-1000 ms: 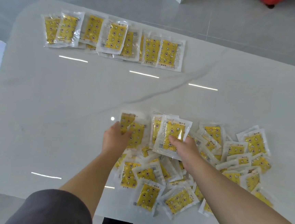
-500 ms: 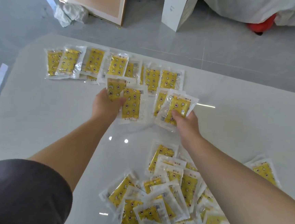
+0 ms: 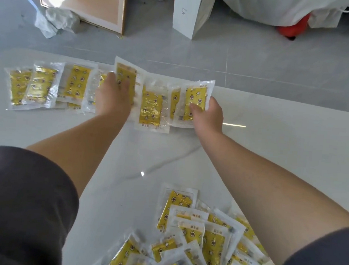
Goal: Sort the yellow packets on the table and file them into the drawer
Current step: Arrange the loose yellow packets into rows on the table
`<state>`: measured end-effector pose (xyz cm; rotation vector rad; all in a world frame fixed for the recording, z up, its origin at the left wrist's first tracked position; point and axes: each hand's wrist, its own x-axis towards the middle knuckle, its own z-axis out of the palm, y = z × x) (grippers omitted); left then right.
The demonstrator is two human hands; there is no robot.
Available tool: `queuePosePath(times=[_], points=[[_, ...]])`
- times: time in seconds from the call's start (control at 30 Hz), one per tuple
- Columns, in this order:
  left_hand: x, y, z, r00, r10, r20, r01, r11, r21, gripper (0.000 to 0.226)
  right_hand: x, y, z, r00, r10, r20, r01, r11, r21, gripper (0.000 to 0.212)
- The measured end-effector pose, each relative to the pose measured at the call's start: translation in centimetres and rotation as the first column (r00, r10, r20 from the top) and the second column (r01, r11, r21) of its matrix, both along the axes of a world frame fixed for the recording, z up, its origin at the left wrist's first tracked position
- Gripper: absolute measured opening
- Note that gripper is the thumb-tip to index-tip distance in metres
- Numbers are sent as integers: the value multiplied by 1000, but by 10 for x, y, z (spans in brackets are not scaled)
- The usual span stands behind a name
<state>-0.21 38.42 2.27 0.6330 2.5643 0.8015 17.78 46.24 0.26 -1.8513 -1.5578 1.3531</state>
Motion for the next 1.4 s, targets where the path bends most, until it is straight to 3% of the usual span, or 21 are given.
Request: queuePosePath(times=[0.13, 0.3, 0.4, 0.47, 0.53, 0.6, 0.67, 0.77, 0.83, 0.97, 1.2, 1.27, 1.4], points=[[-9, -1, 22, 986, 100, -130, -93, 994, 57, 21, 21, 6, -4, 997, -39, 65, 38, 999, 29, 10], [15, 10, 11, 993, -29, 113, 28, 1000, 8, 18, 40, 11, -9, 992, -126, 23, 125, 991, 42, 9], [35, 12, -4, 986, -48, 162, 62, 995, -79, 23, 52, 17, -14, 989, -144, 33, 142, 989, 45, 7], [41, 11, -10, 991, -50, 126, 67, 989, -132, 34, 61, 24, -19, 989, -117, 92, 115, 993, 30, 5], [43, 7, -13, 986, -168, -25, 159, 967, -199, 44, 66, 29, -23, 986, -68, 150, 70, 998, -7, 4], [45, -5, -15, 879, -428, -210, 356, 883, -307, 56, 70, 31, -24, 993, -8, 118, 17, 997, -74, 5], [44, -19, -17, 654, -701, -284, 580, 706, -405, 68, 70, 30, -21, 999, 46, 29, -41, 989, -143, 10], [40, -33, -26, 305, -936, -174, 715, 346, -607, 82, 71, 34, -16, 991, 137, -1, -136, 981, -141, 17], [38, -34, -34, 236, -961, -146, 685, 271, -677, 78, 74, 43, -15, 993, 116, 16, -114, 988, -106, 16], [42, -19, -38, 302, -919, -253, 602, 389, -697, 68, 86, 60, -20, 984, 72, 165, -71, 997, -11, 10], [50, -18, -37, 378, -881, -283, 569, 462, -680, 75, 99, 43, -22, 888, 232, 398, -277, 959, 57, 42], [61, -34, -27, 426, -855, -296, 605, 512, -610, 69, 101, 25, -18, 876, 251, 411, -311, 946, 85, 43], [89, -98, -11, 500, -834, -235, 691, 547, -471, 46, 107, -40, 1, 872, 390, 296, -453, 873, 182, 42]])
